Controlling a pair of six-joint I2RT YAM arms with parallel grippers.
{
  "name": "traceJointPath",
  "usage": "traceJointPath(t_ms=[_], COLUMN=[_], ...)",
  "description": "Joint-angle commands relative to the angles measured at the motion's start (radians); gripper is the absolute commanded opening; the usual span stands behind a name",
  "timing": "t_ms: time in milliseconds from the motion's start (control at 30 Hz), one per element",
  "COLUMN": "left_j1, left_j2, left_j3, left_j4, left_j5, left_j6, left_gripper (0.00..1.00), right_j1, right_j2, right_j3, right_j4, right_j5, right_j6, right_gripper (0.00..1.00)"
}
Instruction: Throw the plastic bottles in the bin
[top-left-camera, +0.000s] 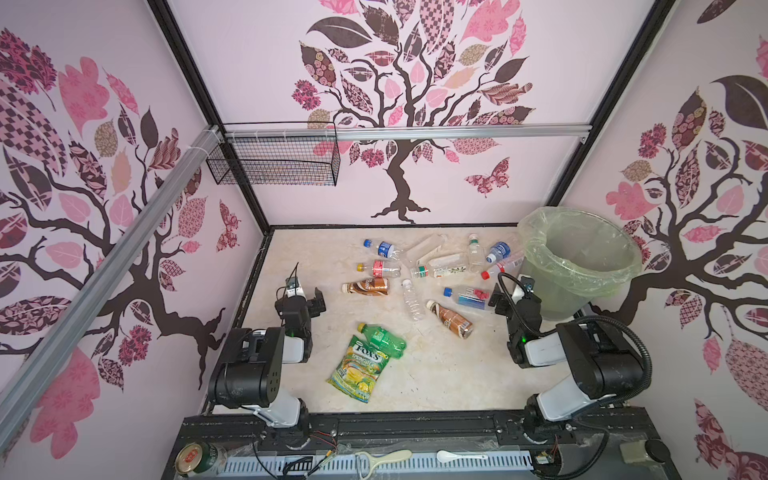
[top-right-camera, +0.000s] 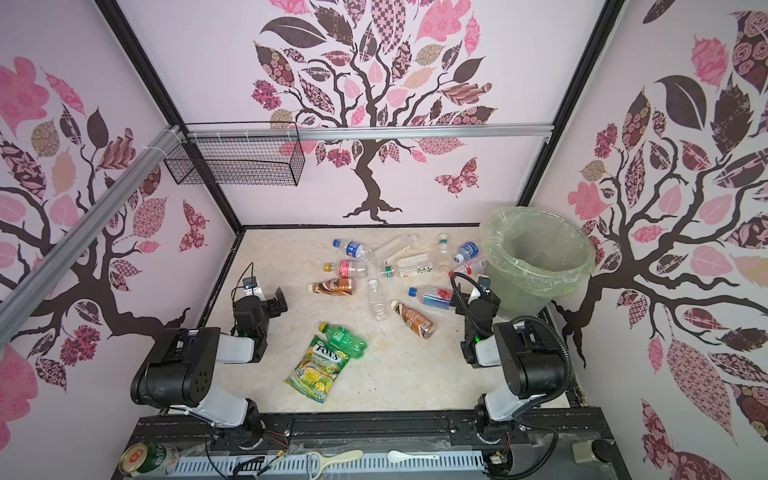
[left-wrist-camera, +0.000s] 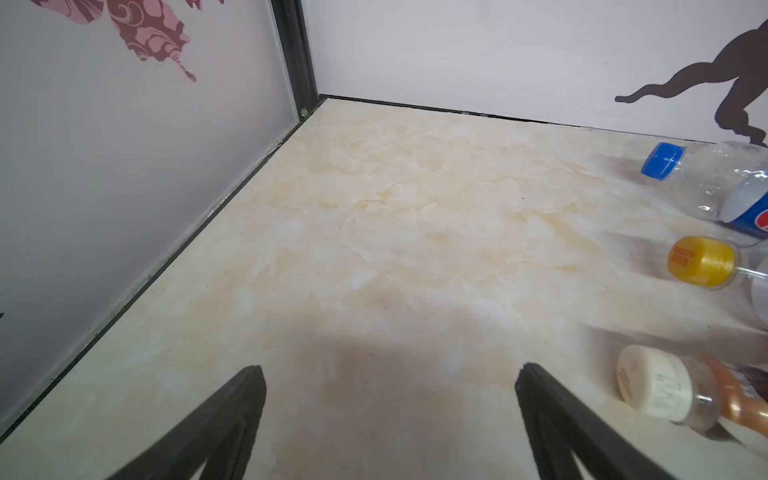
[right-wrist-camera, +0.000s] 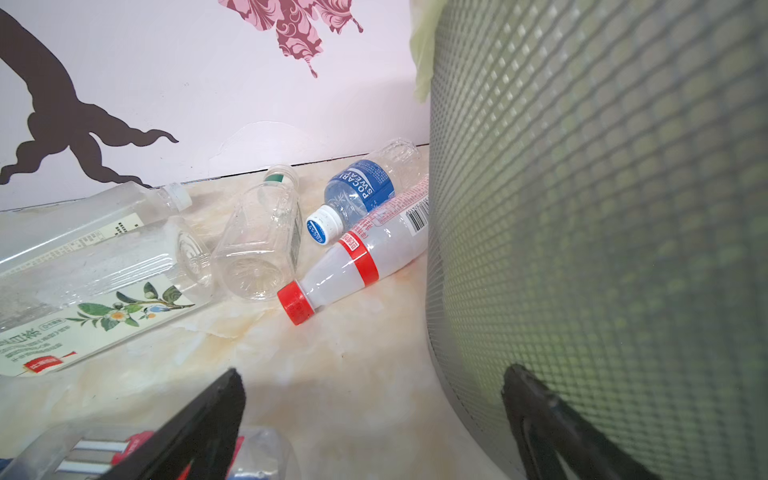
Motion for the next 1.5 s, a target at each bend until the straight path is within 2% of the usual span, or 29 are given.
traceJointPath(t_ms=[0,1033,1167,1467], left_j1=[-0.003,-0.003,0.027,0.020], left_j2=[-0.013,-0.013,-0.023,-0.017], left_j3=[0.025,0.025,0.027,0.046], left_j4=[0.014,0.014,-0.012,-0.033], left_j5=[-0.005,-0.005,0.102,0.101], left_j6=[0.003,0.002,0.001,0.015], left_gripper=[0.98,0.98,0.98,0.98], right_j1=[0.004,0.003,0.003,0.003], right_j2=[0.006,0.008,0.008,0.005], right_j3=[0.008,0.008,0.008,0.004], right_j4=[0.035,0.037,0.036,0.041], right_j5=[0.010,0.011,0.010,0.007], right_j6=[-0.004,-0.003,-0.003,-0.004], right_gripper=[1.00,1.00,0.99,1.00])
